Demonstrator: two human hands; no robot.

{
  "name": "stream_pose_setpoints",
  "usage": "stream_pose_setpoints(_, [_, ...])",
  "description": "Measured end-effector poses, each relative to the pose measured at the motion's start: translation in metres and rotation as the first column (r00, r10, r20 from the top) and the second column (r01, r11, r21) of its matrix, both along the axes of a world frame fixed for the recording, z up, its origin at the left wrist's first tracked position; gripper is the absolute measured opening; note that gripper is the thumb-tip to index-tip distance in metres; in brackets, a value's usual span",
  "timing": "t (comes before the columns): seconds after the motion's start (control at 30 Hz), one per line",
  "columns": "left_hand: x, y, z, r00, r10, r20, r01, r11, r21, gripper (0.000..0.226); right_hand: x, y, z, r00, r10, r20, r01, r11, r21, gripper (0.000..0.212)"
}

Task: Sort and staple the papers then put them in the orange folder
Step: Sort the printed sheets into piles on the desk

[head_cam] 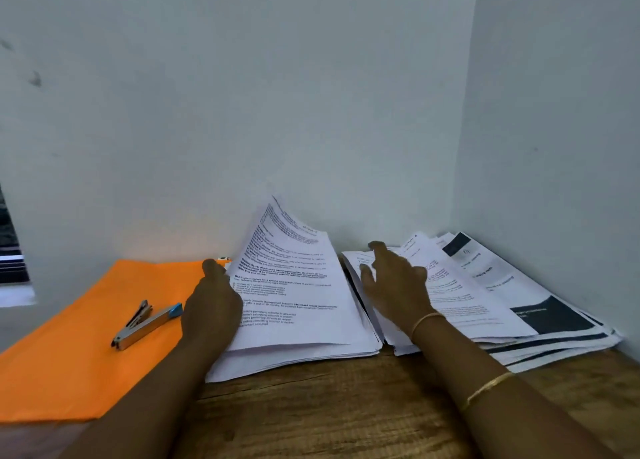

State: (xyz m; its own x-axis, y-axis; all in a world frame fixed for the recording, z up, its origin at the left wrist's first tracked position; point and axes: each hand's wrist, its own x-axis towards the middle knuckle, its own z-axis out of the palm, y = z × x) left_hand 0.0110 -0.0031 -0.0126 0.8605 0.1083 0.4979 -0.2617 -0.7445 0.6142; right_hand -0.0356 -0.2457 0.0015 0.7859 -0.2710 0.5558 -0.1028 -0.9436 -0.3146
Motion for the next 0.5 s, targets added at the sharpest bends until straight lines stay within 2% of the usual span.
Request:
stream_pose_setpoints(0.1, [0.001, -0.002, 0.000, 1.000, -0.018, 0.003, 0.018, 0.997, -0.078, 0.010, -0.003, 0.012, 0.002, 0.996, 0.079, -0.032, -0.074, 0.990, 0.118, 0.041])
stream_pose_setpoints(0.23, [0.002, -0.006, 0.001, 1.000, -0.028, 0.001, 0.028, 0.991, -0.130, 0.011, 0.000, 0.014, -0.001, 0.983, 0.118, -0.138, -0.079, 0.962, 0.263, 0.049])
stream_pose_setpoints(0.37, [-0.001, -0.008, 0.002, 0.998, -0.058, 0.013, 0.060, 0.983, -0.175, 0.009, 0.001, 0.012, 0.002, 0.957, 0.259, -0.127, -0.146, 0.815, 0.561, 0.061])
stream_pose_setpoints(0.43, [-0.003, -0.010, 0.003, 0.996, -0.082, 0.031, 0.086, 0.976, -0.202, 0.007, 0.001, 0.011, 0.004, 0.941, 0.310, -0.136, -0.152, 0.744, 0.650, 0.053])
stream_pose_setpoints(0.5, [-0.003, -0.012, 0.004, 0.995, -0.091, 0.041, 0.098, 0.970, -0.222, 0.008, 0.003, 0.007, 0.006, 0.942, 0.317, -0.112, -0.160, 0.717, 0.679, 0.028])
